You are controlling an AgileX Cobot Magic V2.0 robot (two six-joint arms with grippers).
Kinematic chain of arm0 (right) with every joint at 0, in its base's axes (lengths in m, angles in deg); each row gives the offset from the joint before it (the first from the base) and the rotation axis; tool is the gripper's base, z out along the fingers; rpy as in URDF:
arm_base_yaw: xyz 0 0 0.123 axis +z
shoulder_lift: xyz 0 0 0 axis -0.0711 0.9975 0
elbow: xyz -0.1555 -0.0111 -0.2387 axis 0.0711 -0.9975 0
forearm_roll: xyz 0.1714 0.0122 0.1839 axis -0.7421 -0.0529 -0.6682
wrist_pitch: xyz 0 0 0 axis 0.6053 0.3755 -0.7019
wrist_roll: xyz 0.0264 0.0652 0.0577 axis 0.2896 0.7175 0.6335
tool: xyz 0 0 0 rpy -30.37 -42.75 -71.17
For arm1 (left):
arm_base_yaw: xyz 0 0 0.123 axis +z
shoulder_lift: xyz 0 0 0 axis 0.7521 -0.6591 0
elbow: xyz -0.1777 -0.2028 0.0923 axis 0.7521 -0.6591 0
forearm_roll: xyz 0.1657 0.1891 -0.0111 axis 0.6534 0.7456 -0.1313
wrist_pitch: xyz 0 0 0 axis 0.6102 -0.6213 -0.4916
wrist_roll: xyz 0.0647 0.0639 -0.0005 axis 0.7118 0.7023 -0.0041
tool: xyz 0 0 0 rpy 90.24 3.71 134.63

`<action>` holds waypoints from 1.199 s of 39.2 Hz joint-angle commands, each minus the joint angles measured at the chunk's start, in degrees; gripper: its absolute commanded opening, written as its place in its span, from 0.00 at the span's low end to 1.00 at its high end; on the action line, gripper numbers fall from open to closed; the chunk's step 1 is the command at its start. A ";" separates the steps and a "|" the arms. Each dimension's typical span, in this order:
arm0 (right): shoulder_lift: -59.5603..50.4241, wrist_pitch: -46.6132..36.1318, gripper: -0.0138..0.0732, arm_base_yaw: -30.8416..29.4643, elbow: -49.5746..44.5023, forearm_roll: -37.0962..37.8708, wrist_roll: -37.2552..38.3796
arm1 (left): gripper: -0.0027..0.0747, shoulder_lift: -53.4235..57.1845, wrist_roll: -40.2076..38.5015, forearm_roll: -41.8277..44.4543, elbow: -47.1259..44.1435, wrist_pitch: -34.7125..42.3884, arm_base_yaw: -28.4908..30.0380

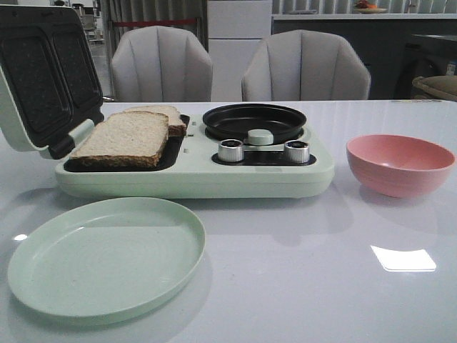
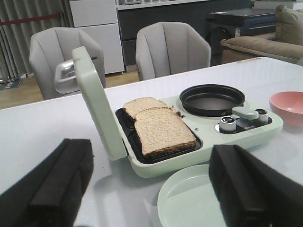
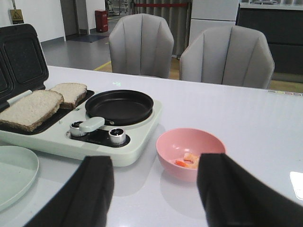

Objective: Make breakfast with bread and shrimp

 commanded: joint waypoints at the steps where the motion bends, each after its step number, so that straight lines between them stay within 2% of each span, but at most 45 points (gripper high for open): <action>1: 0.61 -6.63 0.72 -0.25 0.82 0.03 0.15 | 0.77 -0.66 -0.73 -1.31 1.53 4.24 0.02; 9: 0.61 -6.74 0.72 -0.25 0.68 0.03 0.15 | 0.77 -0.66 -0.73 -1.31 1.74 4.24 0.02; 16: 0.61 -6.60 0.72 -0.25 0.62 0.03 0.15 | 0.76 -4.09 -0.73 -1.31 5.37 4.14 0.02; 23: 0.61 -6.53 0.72 -0.25 0.62 0.03 0.15 | 0.77 -14.89 -0.73 -1.31 12.41 4.22 0.02; 37: 0.61 -6.53 0.72 -0.25 0.62 0.03 0.15 | 0.76 -43.90 -0.73 0.47 28.29 4.22 0.12; 43: 0.61 -6.53 0.72 -0.25 0.62 0.03 0.15 | 0.76 -51.46 -0.73 0.95 35.87 4.22 0.12; 47: 0.61 -6.53 0.72 -0.25 0.62 0.03 0.15 | 0.76 -55.52 -0.73 0.14 40.36 4.22 2.71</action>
